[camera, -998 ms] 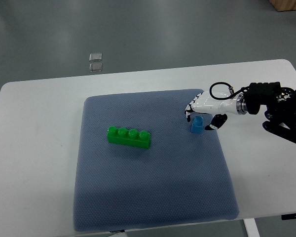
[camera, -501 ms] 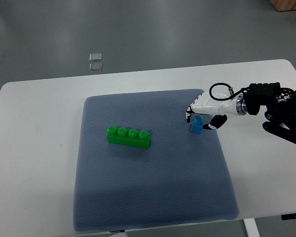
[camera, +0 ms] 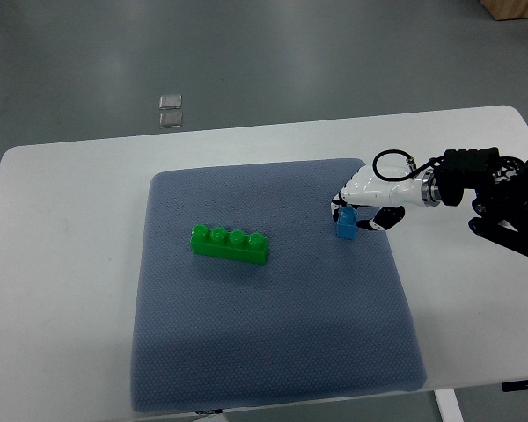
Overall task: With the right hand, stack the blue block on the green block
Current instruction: 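Close the right hand's fingers to grasp the blue block, then lift the blue block and carry it over the green block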
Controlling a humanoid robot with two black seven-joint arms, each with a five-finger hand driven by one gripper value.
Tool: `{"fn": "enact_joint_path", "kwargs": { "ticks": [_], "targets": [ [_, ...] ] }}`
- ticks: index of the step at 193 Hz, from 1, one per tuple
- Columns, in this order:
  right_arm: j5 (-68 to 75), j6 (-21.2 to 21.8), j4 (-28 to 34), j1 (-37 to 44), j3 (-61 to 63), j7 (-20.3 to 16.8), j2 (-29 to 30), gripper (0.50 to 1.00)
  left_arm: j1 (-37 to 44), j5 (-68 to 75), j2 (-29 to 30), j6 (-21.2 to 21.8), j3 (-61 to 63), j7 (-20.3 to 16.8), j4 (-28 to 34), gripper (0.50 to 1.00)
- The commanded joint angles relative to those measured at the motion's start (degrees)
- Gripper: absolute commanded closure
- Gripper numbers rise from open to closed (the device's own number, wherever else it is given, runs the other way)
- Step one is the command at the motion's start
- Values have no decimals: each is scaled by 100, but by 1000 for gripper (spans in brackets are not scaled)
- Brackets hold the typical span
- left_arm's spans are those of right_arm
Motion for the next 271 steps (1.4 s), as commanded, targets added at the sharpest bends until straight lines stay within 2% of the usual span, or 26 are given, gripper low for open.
{"fn": "enact_joint_path", "kwargs": {
  "ticks": [1,32,168,236,271],
  "targets": [
    [-9,-15,0,-6,-17,8,-9,959,-2,5,0,0,8,0,-3,500],
    [-9,-33,0,2,-17,8,-9,1000,-2,-3,0,0,0,0,-3,500],
    [9,-41,114,451,27,79,27,1000,7,5,0,0,0,0,-3,500],
    [44,29,220,1162,9,87,721,1000,-2,-3,0,0,0,0,-3,500],
    [53,196,220,1373,-8,87,1169,1000,-2,-3,0,0,0,0,-3,500]
  ]
}}
